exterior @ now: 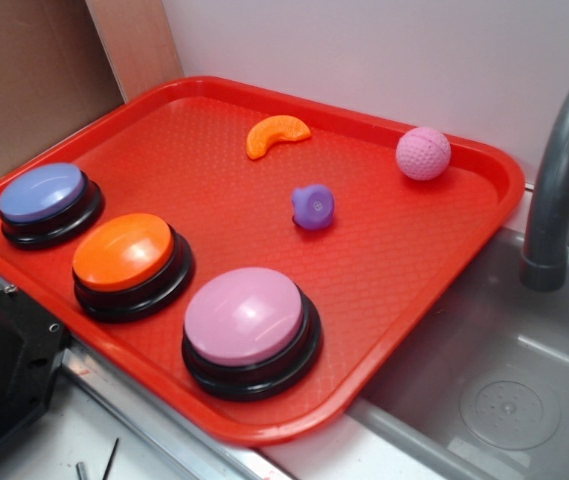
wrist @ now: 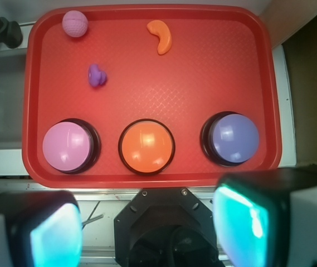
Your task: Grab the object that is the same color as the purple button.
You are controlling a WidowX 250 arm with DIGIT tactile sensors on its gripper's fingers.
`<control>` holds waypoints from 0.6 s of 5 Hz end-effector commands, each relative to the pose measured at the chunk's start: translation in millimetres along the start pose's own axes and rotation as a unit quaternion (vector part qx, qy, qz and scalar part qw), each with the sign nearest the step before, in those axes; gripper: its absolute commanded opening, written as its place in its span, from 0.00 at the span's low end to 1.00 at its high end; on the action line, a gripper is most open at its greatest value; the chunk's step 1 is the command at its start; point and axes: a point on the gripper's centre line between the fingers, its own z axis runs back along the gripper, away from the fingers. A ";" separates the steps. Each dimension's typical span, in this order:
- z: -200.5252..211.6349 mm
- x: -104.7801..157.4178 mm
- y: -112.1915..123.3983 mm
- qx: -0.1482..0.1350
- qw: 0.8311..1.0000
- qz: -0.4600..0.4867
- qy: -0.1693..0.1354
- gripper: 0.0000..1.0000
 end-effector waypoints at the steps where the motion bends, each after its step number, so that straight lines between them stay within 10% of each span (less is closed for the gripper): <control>1: 0.0 0.0 0.0 0.000 1.000 0.000 0.000 1.00; 3: -18.9 23.2 -9.4 0.012 0.998 0.057 0.002 1.00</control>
